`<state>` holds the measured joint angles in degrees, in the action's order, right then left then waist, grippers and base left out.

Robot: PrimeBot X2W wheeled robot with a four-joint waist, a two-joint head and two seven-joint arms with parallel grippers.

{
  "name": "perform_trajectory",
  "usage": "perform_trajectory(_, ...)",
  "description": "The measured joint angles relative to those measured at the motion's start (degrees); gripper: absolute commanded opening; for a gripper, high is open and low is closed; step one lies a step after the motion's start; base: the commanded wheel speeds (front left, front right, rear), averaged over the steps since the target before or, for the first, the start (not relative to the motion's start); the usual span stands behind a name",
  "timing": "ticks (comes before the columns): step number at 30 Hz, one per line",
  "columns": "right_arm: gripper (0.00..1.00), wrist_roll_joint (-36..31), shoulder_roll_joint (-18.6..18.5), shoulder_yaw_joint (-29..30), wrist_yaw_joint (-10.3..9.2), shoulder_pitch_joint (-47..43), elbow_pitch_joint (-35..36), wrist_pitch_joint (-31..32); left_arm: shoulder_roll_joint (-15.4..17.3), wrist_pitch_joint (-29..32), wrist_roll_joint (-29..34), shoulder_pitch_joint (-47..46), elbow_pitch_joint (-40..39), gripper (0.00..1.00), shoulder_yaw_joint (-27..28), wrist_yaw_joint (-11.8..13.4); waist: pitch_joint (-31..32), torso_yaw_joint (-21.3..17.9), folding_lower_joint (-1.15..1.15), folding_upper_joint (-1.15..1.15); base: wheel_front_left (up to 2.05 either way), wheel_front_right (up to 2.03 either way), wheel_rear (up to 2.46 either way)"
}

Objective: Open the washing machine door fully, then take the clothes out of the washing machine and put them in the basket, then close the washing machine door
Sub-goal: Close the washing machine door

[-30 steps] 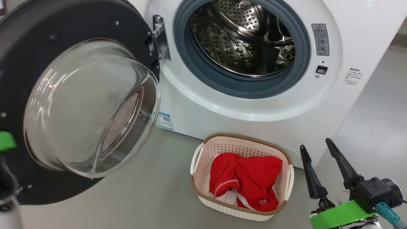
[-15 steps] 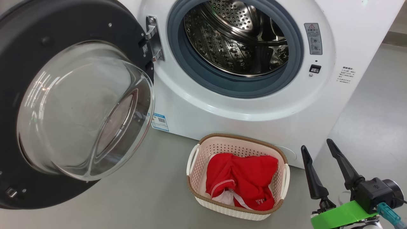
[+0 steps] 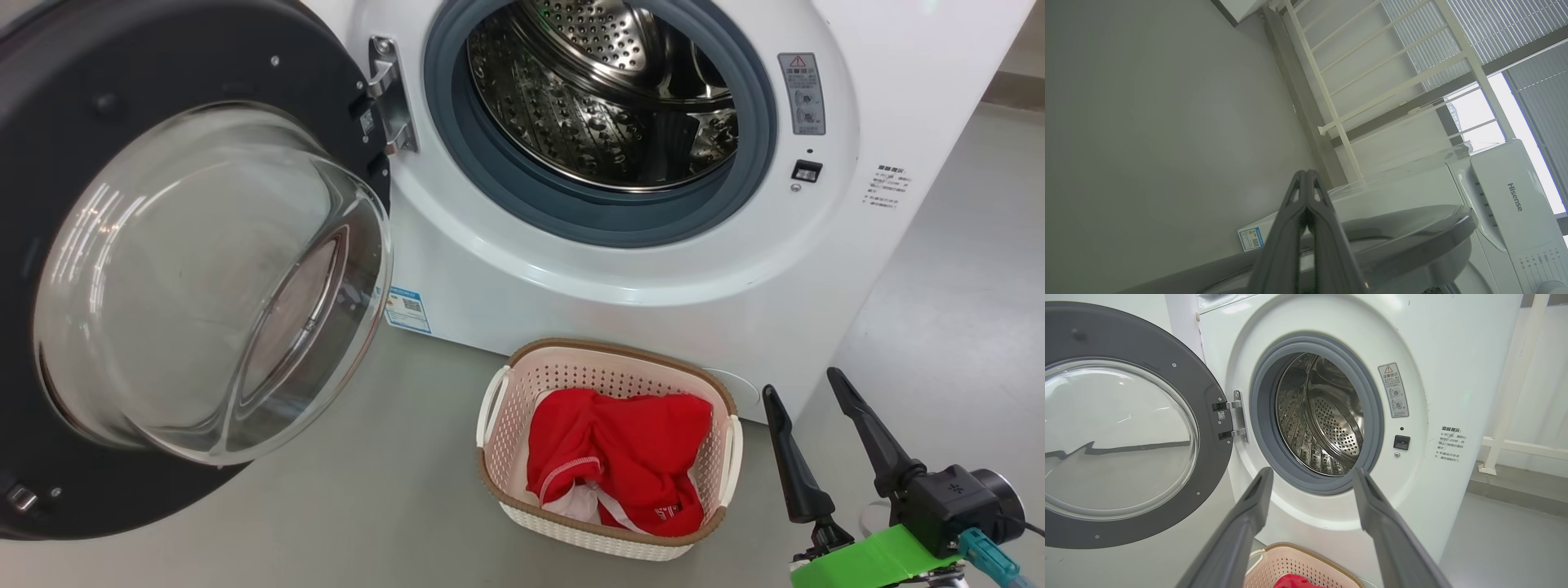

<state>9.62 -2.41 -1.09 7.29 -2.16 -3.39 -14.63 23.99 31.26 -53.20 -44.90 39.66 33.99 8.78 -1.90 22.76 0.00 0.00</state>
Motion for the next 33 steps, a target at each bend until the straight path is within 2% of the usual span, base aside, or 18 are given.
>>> perform_trajectory(3, 1.0, 0.01, 0.0, -0.45, 0.0, 0.01, 0.01, 0.0, 0.57, 2.96, -1.55, -0.14, 1.32, 0.0, -0.03, -0.36, -0.43, -0.37, 0.0, 0.0, 0.0, 0.0, 0.0)
perform_trajectory(5, 1.0, 0.19, 0.0, -0.59, 0.0, 0.01, 0.02, 0.0, 0.73, 4.88, -2.44, -0.13, 1.98, 0.0, 0.07, -1.82, -0.91, -0.7, 0.0, 0.0, 0.0, 0.0, 0.0)
perform_trajectory(16, 1.0, 0.47, -0.01, 0.31, 0.0, 0.01, 0.23, 0.0, 0.43, 9.87, -5.41, 0.46, 1.07, 0.0, -0.04, -5.27, -2.0, -0.48, 0.0, 0.0, 0.0, 0.0, 0.0)
perform_trajectory(26, 1.0, 0.59, -0.01, 0.55, 0.0, 0.03, 0.48, 0.0, -0.76, 14.0, -5.41, 4.7, -5.28, 0.0, -1.66, -5.37, -2.27, 1.37, 0.0, 0.0, 0.0, 0.0, 0.0)
perform_trajectory(33, 1.0, 0.92, 0.0, 0.63, 0.0, 0.08, 0.7, 0.0, -3.46, 16.23, -6.57, 7.09, -10.87, 0.0, -2.19, -5.36, -2.42, 2.48, 0.0, 0.0, 0.0, 0.0, 0.0)
